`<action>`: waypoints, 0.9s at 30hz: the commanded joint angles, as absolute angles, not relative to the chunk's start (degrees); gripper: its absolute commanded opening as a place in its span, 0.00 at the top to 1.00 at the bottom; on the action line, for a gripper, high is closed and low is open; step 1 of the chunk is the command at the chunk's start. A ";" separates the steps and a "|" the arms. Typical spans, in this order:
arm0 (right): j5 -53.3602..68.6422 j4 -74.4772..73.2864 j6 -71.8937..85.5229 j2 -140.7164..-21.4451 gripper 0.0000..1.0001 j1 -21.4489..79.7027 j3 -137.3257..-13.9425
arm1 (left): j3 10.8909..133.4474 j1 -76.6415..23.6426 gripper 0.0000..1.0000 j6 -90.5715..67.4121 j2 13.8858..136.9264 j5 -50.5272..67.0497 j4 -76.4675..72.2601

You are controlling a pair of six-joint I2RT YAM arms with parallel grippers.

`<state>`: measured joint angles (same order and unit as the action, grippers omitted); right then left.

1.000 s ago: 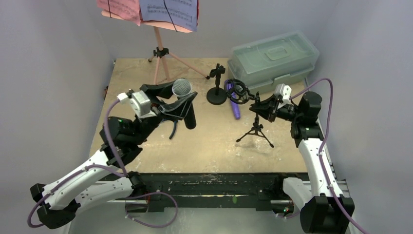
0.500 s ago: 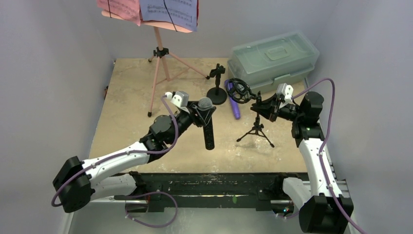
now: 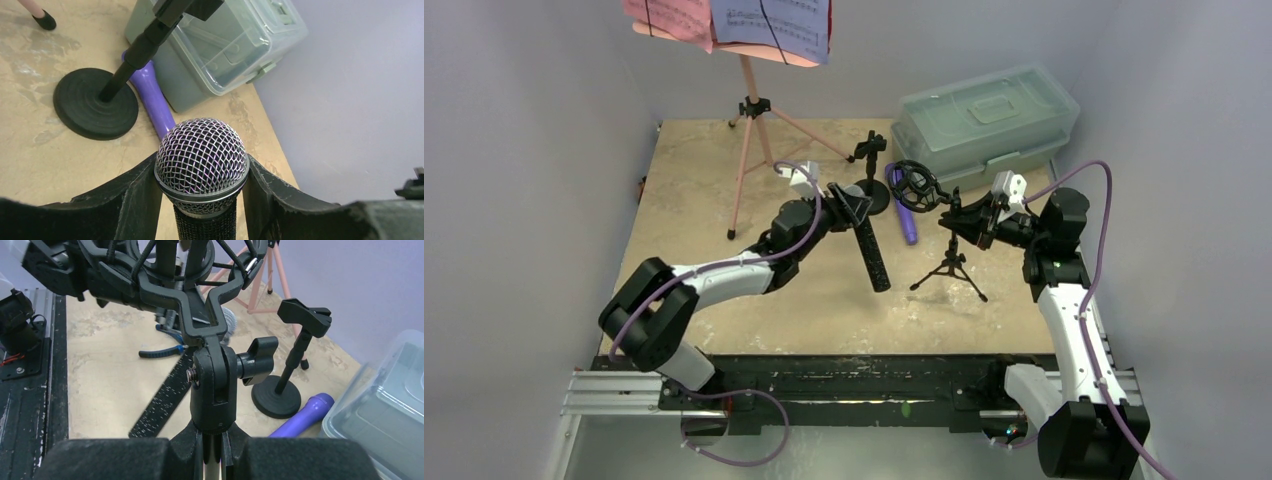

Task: Pack up the instrument practice props
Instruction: Place the microphone at the center of the board.

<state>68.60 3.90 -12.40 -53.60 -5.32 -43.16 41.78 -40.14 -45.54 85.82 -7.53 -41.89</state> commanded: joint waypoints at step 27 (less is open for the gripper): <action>71.01 3.23 -17.31 -52.59 1.00 -5.89 -44.97 | 79.28 -40.11 0.88 -57.20 120.49 -15.29 -19.77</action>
